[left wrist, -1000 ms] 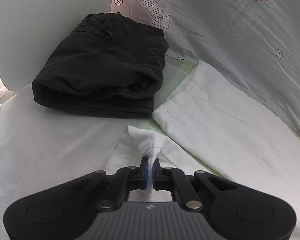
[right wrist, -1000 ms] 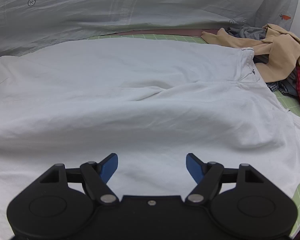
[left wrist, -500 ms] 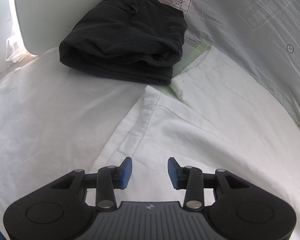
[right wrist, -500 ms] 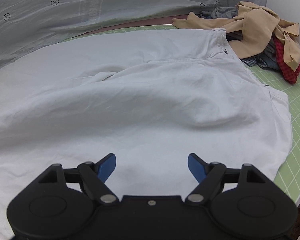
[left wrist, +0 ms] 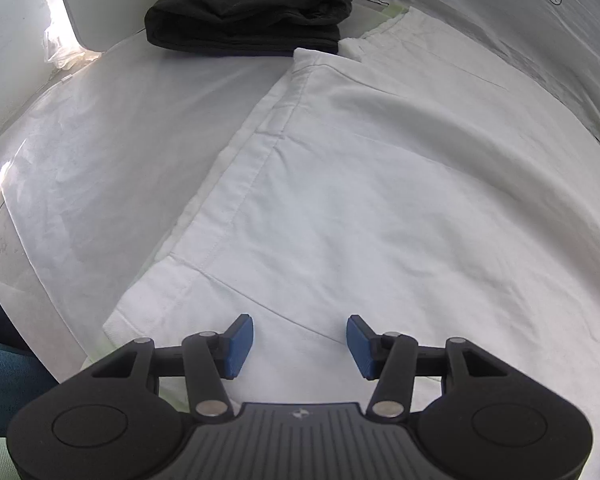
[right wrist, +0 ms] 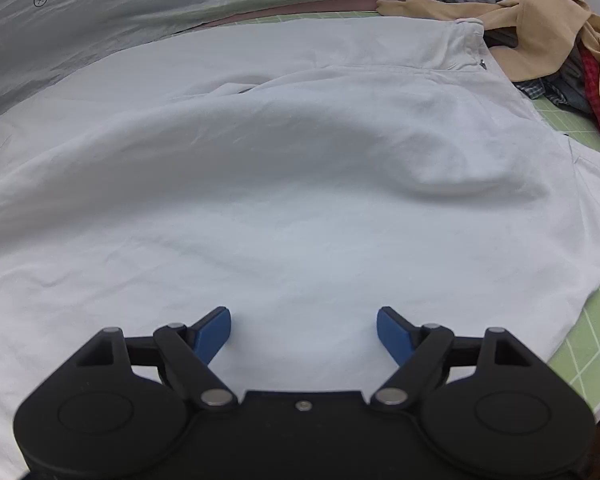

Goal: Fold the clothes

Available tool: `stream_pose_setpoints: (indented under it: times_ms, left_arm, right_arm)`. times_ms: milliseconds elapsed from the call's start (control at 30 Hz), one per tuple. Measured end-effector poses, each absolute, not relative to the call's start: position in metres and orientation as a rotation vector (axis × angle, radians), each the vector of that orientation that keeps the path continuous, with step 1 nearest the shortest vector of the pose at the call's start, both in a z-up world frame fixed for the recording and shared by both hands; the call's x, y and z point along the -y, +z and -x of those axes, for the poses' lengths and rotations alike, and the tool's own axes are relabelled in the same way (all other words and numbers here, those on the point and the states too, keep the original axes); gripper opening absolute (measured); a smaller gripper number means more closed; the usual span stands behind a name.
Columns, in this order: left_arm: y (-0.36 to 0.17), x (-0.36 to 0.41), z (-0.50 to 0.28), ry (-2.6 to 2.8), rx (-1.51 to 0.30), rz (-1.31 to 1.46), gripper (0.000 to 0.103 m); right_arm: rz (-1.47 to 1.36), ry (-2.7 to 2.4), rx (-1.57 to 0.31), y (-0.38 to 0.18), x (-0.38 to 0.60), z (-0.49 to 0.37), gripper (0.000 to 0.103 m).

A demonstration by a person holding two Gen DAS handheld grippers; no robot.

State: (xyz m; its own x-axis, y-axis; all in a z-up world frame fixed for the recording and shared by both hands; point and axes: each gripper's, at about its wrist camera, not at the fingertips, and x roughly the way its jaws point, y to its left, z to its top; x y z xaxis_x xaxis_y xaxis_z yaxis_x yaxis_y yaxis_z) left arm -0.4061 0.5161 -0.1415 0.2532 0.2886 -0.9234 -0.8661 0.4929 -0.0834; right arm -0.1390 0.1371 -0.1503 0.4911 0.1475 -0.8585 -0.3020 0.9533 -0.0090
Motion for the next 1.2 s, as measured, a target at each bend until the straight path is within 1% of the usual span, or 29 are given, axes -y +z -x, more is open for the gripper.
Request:
stream_pose_setpoints:
  times_ms: [133, 167, 333, 400, 467, 633, 700, 867, 1000, 1033, 1100, 1133, 1200]
  left_arm:
    - [-0.133, -0.491, 0.380, 0.847, -1.010, 0.654, 0.057]
    - [-0.130, -0.483, 0.372, 0.836, -1.006, 0.649, 0.059]
    - [-0.121, -0.437, 0.339, 0.774, -0.995, 0.655, 0.061]
    - [-0.122, -0.414, 0.326, 0.753, -1.001, 0.651, 0.064]
    - [-0.125, -0.394, 0.315, 0.737, -1.009, 0.653, 0.066]
    - [-0.137, -0.351, 0.286, 0.714, -1.060, 0.658, 0.067]
    - [-0.141, -0.337, 0.278, 0.727, -1.073, 0.665, 0.071]
    - [-0.150, -0.310, 0.255, 0.740, -1.116, 0.665, 0.071]
    - [-0.153, -0.297, 0.242, 0.754, -1.136, 0.656, 0.072]
    - [-0.154, -0.295, 0.241, 0.762, -1.139, 0.654, 0.072]
    - [-0.156, -0.291, 0.238, 0.778, -1.143, 0.651, 0.076]
    - [-0.157, -0.289, 0.236, 0.786, -1.145, 0.649, 0.077]
    - [-0.159, -0.287, 0.232, 0.795, -1.163, 0.619, 0.078]
  right_arm:
    - [0.202, 0.234, -0.950, -0.137, -0.110, 0.132, 0.081]
    - [0.189, 0.218, -0.946, -0.134, -0.100, 0.127, 0.081]
    - [0.046, 0.078, -0.927, -0.121, -0.023, 0.095, 0.081]
    - [-0.022, 0.006, -0.912, -0.118, 0.010, 0.082, 0.083]
    - [-0.098, -0.053, -0.909, -0.120, 0.043, 0.067, 0.084]
    - [-0.225, -0.150, -0.926, -0.130, 0.106, 0.029, 0.084]
    - [-0.212, -0.130, -0.942, -0.134, 0.121, 0.012, 0.084]
    - [-0.147, -0.076, -0.941, -0.140, 0.136, -0.023, 0.084]
    - [-0.189, -0.024, -0.958, -0.145, 0.144, -0.037, 0.082]
    - [-0.200, -0.011, -0.962, -0.147, 0.147, -0.041, 0.080]
    - [-0.222, 0.015, -0.970, -0.149, 0.151, -0.048, 0.070]
    - [-0.201, 0.047, -0.968, -0.149, 0.148, -0.048, 0.064]
    - [-0.157, 0.114, -0.963, -0.148, 0.141, -0.048, 0.029]
